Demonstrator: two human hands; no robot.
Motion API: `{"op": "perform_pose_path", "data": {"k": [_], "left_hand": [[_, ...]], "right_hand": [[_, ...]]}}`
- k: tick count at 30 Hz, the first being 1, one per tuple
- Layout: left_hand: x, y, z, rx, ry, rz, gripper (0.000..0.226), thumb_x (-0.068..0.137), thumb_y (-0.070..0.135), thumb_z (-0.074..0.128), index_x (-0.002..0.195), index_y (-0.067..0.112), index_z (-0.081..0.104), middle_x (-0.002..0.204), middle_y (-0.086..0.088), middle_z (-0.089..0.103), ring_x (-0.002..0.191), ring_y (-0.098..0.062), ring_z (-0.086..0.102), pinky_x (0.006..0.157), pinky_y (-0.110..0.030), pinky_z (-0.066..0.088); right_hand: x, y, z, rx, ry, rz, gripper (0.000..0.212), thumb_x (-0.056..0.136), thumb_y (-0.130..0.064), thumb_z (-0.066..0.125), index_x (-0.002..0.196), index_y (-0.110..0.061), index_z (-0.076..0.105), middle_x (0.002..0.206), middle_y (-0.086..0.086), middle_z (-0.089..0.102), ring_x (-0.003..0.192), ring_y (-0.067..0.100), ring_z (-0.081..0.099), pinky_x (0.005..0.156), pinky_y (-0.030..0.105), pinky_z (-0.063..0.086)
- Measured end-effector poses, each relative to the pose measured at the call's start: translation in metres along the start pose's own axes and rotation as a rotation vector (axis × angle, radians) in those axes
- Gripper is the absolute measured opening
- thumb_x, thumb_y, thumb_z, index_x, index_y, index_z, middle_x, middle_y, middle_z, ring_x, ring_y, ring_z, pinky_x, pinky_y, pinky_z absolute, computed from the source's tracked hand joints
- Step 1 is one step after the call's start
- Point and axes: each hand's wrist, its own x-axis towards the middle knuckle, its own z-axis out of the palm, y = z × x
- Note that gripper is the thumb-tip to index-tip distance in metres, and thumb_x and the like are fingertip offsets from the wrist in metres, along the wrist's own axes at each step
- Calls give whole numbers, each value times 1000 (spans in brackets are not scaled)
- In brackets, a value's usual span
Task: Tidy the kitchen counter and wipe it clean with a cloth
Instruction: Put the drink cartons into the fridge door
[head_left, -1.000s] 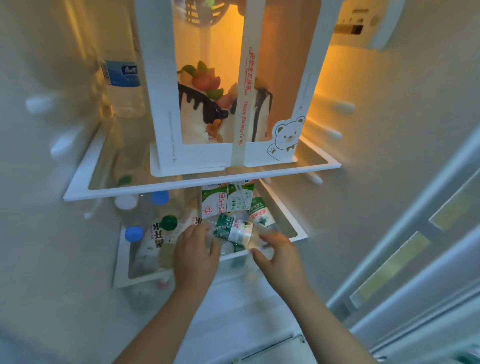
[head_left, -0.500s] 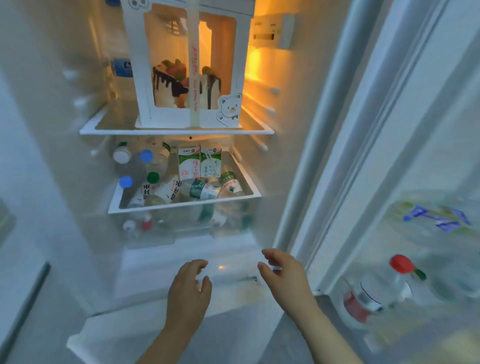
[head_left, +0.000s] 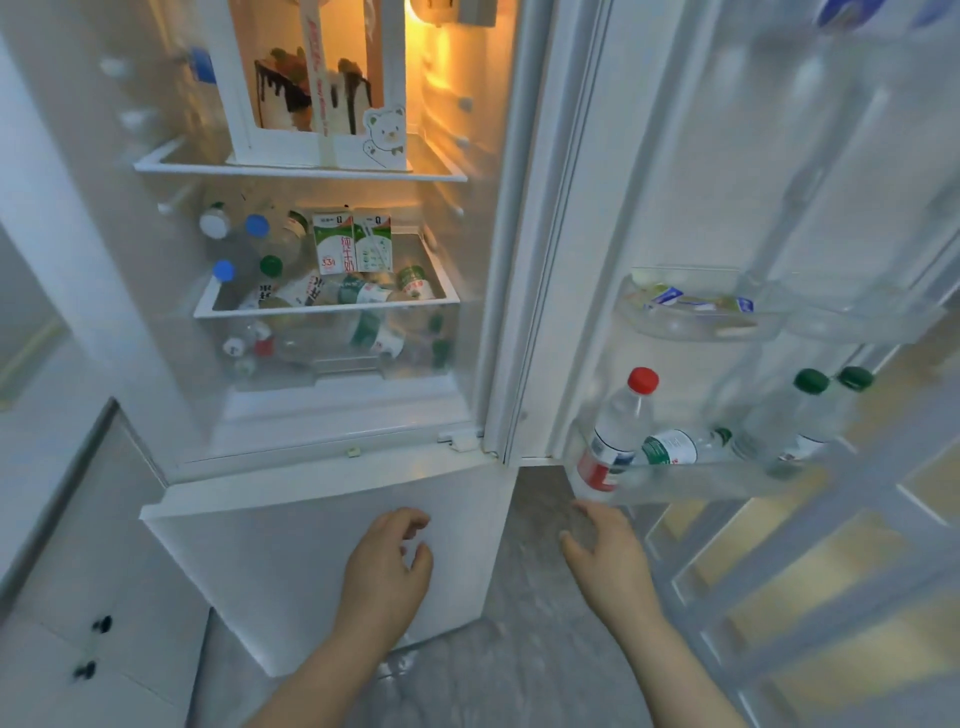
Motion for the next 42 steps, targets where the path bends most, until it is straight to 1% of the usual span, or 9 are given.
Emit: {"op": "perform_pose_path", "data": {"k": [4,7,11,14,19,28,31,35,42], "left_hand": [[-6,10,-4,50,-75,72,27,83,7,59,103,26,61,101,17,55,95,-5,57,83,-25,48],[1,20,-10,81,-106,102,26,82,17,54,105,22,63,101,15,55,96,-5,55,85,-25,47],[6,26,-11,114,-111,123,27,85,8,58,108,22,62,105,13,56,98,-4,54,88,-24,46],[1,25,-12,134,-128,121,26,85,8,58,108,21,63,104,15,55,98,-5,54,88,-23,45],[-8,16,-20,159,-155,100,25,85,8,59,105,24,62,103,13,55,97,-5,54,87,-23,45],[-6,33,-33,157,-158,149,25,87,11,58,109,21,62,107,11,57,98,-5,53,89,-23,44],[1,49,-36,131,-151,185,24,88,12,57,110,21,61,108,12,56,100,-6,53,91,-25,45],[2,59,-41,137,-153,206,24,89,13,56,110,22,60,110,13,55,99,-6,53,91,-25,44],[-19,56,-19,181,-323,264,37,90,16,56,127,20,56,127,5,55,111,-11,53,97,-25,42]], "right_hand": [[25,12,-23,-77,117,-21,47,83,-13,65,128,-7,53,127,11,56,122,30,47,98,35,37],[55,19,-35,-175,96,0,53,80,-15,65,129,-2,49,132,16,51,126,31,40,105,40,34],[72,25,-37,-289,-38,66,58,82,-26,65,131,-2,44,135,16,46,129,30,34,106,35,27],[68,33,-33,-340,-8,49,66,81,-37,67,134,-5,43,136,14,46,131,30,34,107,36,28],[57,34,-26,-361,65,1,65,80,-36,68,132,-5,45,134,13,48,130,31,33,109,38,27],[19,10,-20,-416,-65,-2,75,81,-37,63,144,-11,33,148,7,36,136,27,23,112,33,19],[7,5,-29,-264,-118,-12,65,83,-33,63,141,-11,41,143,7,43,134,26,33,108,30,25],[-29,22,-51,-284,132,35,42,80,-13,64,120,0,59,119,20,61,111,37,53,92,39,41],[-97,40,-36,-464,143,-4,55,64,-17,66,118,-8,62,111,10,66,96,30,64,88,45,43]]}}
